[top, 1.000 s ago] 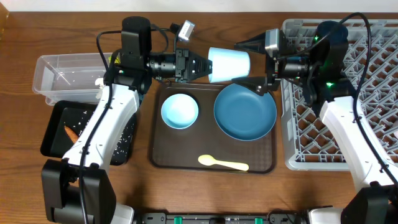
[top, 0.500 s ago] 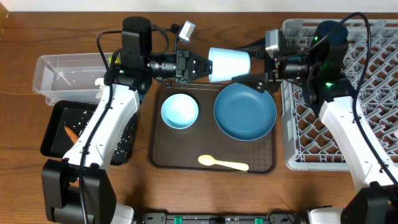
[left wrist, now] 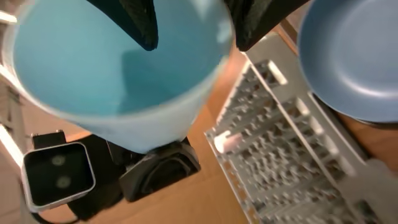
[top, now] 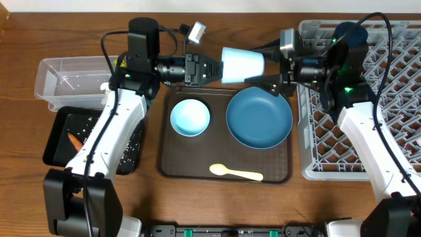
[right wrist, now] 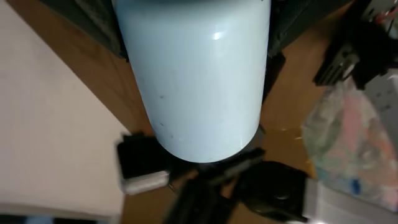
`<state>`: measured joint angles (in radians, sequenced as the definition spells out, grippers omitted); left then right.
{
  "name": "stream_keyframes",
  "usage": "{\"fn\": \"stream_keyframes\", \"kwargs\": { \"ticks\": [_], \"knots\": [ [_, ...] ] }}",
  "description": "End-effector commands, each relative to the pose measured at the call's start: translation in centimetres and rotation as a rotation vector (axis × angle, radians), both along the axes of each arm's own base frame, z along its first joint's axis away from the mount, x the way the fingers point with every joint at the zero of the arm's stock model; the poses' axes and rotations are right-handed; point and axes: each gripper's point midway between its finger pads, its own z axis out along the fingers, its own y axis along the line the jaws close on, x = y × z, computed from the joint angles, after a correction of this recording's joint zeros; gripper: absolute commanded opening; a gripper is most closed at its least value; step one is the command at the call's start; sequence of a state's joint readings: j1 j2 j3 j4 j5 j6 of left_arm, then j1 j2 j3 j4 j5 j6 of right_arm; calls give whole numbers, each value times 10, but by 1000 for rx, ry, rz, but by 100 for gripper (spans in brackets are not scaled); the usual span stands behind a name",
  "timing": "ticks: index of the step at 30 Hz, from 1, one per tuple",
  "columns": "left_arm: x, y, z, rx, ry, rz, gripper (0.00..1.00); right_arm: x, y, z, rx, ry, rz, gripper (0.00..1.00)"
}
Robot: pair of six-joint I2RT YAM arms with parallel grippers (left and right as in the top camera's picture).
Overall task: Sort waste into correct bins and load items into the dishwasher rack
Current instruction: 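Carry the light-blue cup into the dish rack and release it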
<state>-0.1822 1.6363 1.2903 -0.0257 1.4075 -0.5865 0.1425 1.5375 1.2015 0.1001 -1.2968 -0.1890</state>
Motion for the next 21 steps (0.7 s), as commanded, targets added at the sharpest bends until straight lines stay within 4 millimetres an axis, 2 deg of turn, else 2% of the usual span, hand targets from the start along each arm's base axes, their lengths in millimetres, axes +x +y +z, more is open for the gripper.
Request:
{"fn": "stream_keyframes", "kwargs": {
  "ticks": [1,3,6,9,11,14,17,21],
  "knots": [
    [22,13,-13,54,-79,103,45,23,-18,5,-12,49,-156,51],
    [34,23,-27,116,-81,180,45,36,-31,0,-21,91,-235,49],
    [51,47,-65,291,-28,332,48,53,-56,-11,-40,151,-356,46],
    [53,66,-97,453,29,414,49,68,-87,-26,-68,221,-488,42],
    [48,75,-112,532,55,430,49,77,-113,-37,-91,275,-591,37],
    [40,76,-119,562,65,407,49,84,-156,-54,-135,362,-762,36],
    [35,77,-121,576,62,387,49,84,-206,-68,-200,452,-978,38],
    [32,77,-119,580,60,383,49,68,-269,-72,-300,567,-1232,38]
  ]
}}
